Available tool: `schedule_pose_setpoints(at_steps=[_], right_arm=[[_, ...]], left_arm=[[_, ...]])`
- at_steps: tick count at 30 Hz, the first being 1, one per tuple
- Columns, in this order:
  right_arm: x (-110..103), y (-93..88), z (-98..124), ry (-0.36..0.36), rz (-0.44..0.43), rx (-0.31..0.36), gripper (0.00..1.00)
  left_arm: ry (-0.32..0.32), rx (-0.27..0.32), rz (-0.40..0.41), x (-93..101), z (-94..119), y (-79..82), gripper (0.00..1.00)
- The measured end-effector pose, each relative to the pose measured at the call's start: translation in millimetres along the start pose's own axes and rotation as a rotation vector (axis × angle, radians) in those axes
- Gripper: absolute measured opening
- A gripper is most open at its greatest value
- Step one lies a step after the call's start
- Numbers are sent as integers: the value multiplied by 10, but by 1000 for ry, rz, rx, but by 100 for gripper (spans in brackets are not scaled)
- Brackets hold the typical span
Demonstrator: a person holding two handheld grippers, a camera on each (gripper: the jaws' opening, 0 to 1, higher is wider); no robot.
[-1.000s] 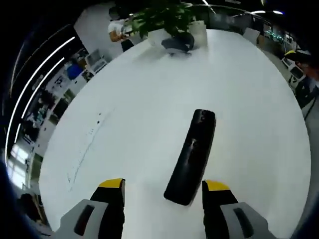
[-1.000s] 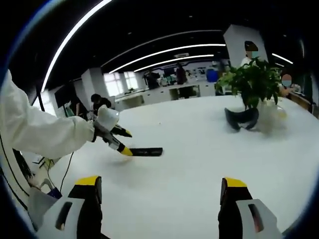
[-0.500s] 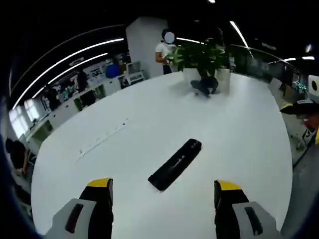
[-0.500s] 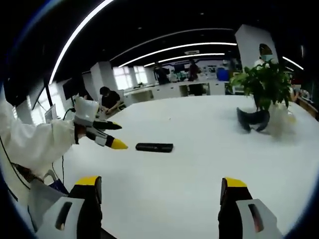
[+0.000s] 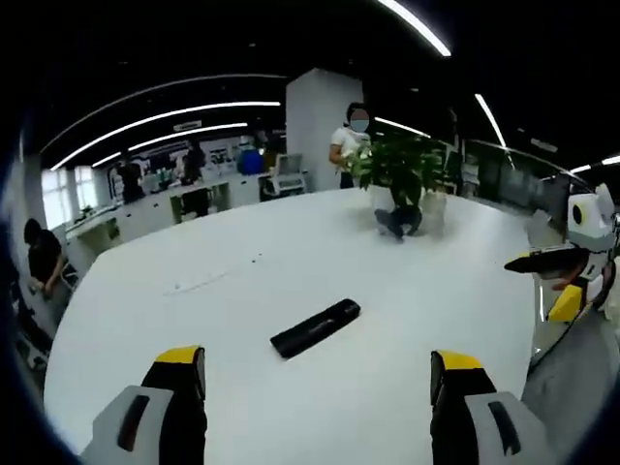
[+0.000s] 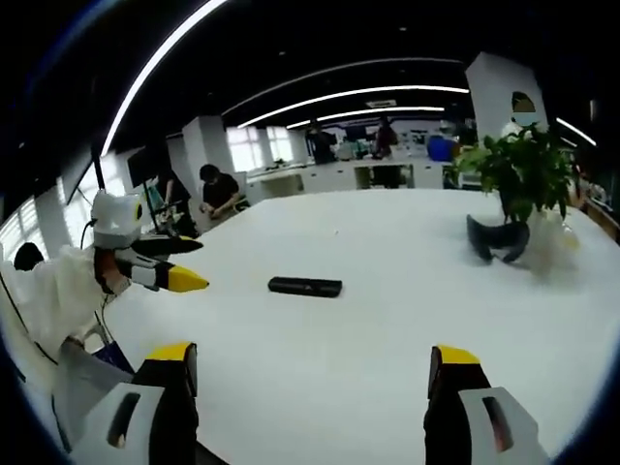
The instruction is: Press the specified remote control buttons in sequence, fully releasing each button before pressing the next.
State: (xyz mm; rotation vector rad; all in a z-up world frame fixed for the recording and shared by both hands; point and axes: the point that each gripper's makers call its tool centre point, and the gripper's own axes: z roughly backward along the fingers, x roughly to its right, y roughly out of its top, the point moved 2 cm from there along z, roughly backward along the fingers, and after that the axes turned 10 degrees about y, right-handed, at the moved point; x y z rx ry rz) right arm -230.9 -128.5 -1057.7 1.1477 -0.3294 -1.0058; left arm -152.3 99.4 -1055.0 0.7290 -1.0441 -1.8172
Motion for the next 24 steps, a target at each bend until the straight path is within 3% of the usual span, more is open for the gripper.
schedule_pose_setpoints(at_steps=[5,12,24], right_arm=[[26,-5,14,-9,-8,6,99],[35,-18,16,-18,-12,4,99],[20,-17,30,-27,5,6,99]], left_arm=[[45,8,-9,-3,168,-91,99],[69,20,58,19,355,-194,99],[124,45,109,89,609,-260,99]])
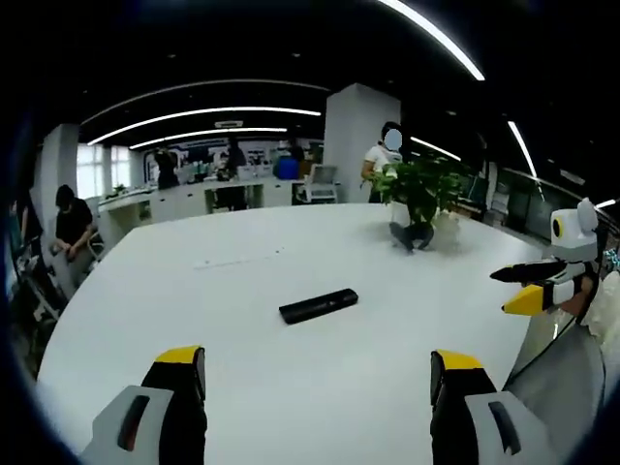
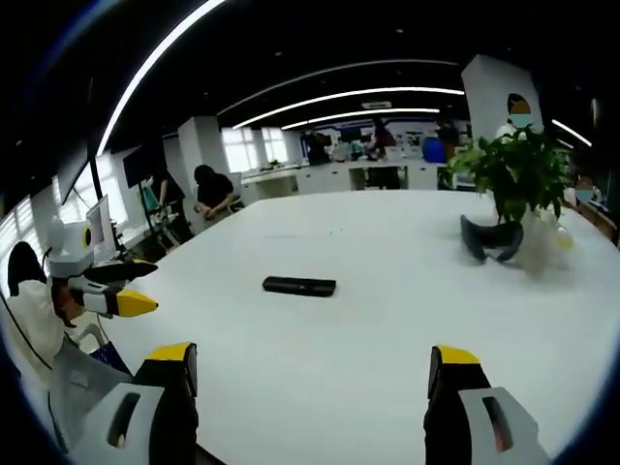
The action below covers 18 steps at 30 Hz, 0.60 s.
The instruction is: Press the specified remote control buttons in sequence, fully releasing each button before pressing the next.
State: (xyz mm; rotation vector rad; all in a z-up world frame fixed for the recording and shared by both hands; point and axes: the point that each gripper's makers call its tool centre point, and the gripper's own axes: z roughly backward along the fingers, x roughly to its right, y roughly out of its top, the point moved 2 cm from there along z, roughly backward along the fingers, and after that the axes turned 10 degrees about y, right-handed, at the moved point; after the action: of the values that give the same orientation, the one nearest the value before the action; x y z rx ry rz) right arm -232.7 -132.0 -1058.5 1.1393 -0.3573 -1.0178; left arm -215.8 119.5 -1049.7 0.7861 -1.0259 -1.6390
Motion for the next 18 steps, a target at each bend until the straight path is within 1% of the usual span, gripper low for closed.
schedule_pose_setpoints(at_steps=[2,5,7,9,11,12,18], right_arm=[[3,-3,5,-3,5,-1,99],[-5,-11,4,-1,7,-6,99],[-23,-19,4,3,11,-10,99],[-47,-20,7,7,21,-7,99],[-60,-14,4,12,34,-5,99],[-60,-12,3,10,38,-6,99],[-66,4,12,12,39,2,99]], left_arm=[[4,27,12,3,28,17,99],[5,25,26,13,50,-6,99],[3,15,20,26,61,-44,99],[7,19,13,39,89,-68,99],[-1,61,34,66,126,-33,99],[5,68,45,61,135,-30,99],[13,45,36,50,150,-91,99]])
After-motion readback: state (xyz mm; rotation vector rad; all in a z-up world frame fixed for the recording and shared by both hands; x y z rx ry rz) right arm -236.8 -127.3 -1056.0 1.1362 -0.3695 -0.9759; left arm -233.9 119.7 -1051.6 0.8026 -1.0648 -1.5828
